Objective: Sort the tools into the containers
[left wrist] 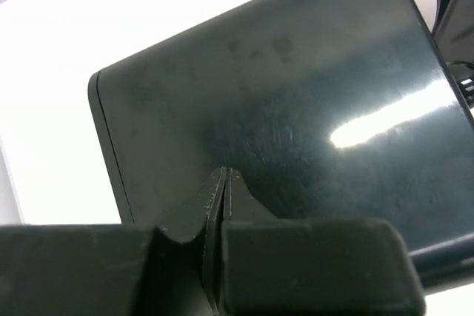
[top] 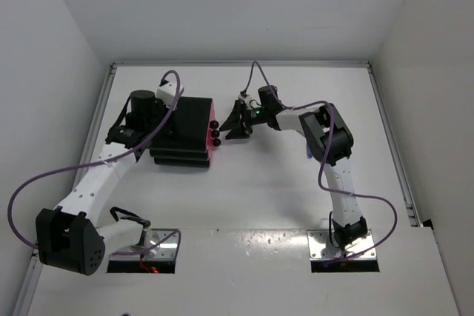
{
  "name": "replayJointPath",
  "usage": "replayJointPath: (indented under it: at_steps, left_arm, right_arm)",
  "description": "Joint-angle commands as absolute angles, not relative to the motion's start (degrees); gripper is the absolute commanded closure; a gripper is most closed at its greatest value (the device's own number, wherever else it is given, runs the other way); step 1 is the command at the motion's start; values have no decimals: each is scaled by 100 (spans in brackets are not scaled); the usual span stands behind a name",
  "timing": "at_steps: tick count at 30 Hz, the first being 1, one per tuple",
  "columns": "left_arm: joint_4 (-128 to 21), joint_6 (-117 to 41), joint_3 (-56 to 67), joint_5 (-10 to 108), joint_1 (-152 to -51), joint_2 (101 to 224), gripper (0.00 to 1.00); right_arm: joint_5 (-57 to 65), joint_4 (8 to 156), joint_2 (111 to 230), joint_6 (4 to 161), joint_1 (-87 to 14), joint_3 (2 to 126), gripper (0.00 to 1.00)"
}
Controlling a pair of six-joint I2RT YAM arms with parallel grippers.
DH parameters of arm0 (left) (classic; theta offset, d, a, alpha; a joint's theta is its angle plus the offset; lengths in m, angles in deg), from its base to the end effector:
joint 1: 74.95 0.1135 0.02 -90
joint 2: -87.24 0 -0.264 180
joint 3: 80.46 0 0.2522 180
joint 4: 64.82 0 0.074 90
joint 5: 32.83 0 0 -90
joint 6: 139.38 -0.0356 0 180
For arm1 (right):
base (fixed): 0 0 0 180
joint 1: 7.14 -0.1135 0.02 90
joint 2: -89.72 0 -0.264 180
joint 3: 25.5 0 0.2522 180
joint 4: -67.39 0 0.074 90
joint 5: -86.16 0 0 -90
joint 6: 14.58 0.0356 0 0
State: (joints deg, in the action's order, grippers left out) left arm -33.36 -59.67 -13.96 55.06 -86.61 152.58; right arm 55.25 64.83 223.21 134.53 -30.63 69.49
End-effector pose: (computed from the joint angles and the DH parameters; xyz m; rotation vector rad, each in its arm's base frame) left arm 0.2510 -0.0531 0.3032 0.4215 2.0569 -0.0531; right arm 0.4223 0.2169 0.0939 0.0740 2.5218 1.8481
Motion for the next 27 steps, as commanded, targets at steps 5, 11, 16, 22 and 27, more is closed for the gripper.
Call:
replayJointPath:
  at_steps: [5, 11, 16, 22, 27]
  left_arm:
    - [-3110, -5931, -1545, 5700, -8708, 15465, 95]
    - [-3110, -5879, -1545, 5700, -8708, 15518, 98]
    - [-3163, -5879, -1545, 5700, -8708, 15518, 99]
    - [-3163, -5879, -1598, 5700, -8708, 15518, 99]
    - [-3163, -5879, -1651, 5700, -8708, 15518, 100]
  right_arm:
    - [5646, 5865, 22367, 13906, -3368, 6711, 38]
    - [5646, 5803, 22367, 13958, -3421, 6402, 41]
    - [5646, 5655, 22419, 14081, -3421, 6253, 42]
    - [5646, 5417, 22604, 14336, -3526, 6455, 44]
    - [5646, 5137, 22823, 14529, -3527, 6639, 44]
